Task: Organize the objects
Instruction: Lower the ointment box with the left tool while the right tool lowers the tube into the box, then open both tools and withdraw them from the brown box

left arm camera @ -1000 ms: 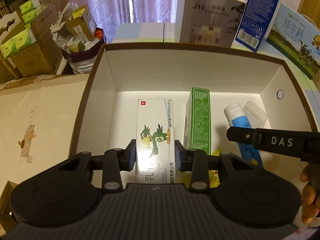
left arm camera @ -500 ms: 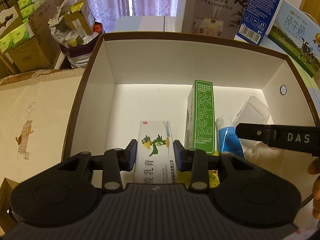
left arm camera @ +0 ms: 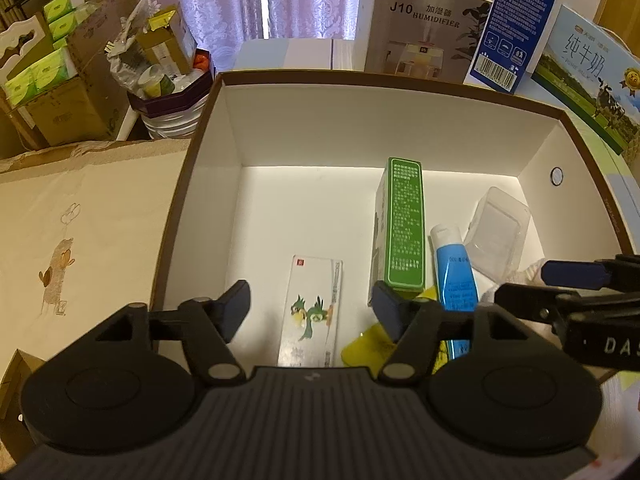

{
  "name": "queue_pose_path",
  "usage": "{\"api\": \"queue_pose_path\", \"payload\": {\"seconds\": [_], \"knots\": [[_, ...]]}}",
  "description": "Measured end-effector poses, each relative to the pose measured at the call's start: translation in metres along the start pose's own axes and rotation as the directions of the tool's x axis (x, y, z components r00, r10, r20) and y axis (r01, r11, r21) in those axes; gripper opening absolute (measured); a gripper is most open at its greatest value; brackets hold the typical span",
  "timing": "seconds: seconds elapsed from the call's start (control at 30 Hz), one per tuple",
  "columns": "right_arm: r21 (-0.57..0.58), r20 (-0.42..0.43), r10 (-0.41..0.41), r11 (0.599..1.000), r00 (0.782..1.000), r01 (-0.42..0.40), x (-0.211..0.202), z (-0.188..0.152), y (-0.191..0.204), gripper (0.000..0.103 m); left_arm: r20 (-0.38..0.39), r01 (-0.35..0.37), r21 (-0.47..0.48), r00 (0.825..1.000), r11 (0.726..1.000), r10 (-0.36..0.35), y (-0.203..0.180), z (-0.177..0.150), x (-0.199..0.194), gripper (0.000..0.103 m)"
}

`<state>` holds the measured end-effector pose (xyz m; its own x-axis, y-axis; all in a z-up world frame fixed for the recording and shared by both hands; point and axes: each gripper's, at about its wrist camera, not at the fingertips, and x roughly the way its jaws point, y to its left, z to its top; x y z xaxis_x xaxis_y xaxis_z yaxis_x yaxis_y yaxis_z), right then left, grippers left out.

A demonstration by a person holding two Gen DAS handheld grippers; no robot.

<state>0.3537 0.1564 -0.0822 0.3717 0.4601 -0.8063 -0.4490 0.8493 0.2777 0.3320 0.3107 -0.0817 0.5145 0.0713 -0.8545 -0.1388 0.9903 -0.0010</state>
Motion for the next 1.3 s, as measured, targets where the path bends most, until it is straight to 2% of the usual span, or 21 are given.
{"api": "queue_pose_path", "payload": {"seconds": [0.17, 0.73, 0.9, 1.3], "knots": [[-0.034, 0.007, -0.008, 0.999, 1.0, 0.008, -0.014, -0.009, 0.003, 0.063, 0.011, 0.0, -0.003, 1.0, 1.0, 0.0, -0.003, -0.006, -0.017, 0.077], [-0.026, 0.074, -0.002, 1.0, 0.997, 0.004, -0.072, -0.045, 0.002, 0.064, 0.079, -0.001, -0.013, 0.997, 1.0, 0.002, -0.023, -0.04, -0.081, 0.09], [-0.013, 0.093, -0.004, 1.0, 0.996, 0.005, -0.091, -0.059, -0.003, 0.064, 0.088, 0.008, -0.006, 0.996, 1.0, -0.008, -0.037, -0.053, -0.096, 0.09], [-0.001, 0.108, 0.02, 1.0, 0.994, -0.02, -0.125, -0.085, -0.023, 0.064, 0.055, 0.018, 0.001, 0.998, 1.0, -0.018, -0.074, -0.084, -0.114, 0.09]]}}
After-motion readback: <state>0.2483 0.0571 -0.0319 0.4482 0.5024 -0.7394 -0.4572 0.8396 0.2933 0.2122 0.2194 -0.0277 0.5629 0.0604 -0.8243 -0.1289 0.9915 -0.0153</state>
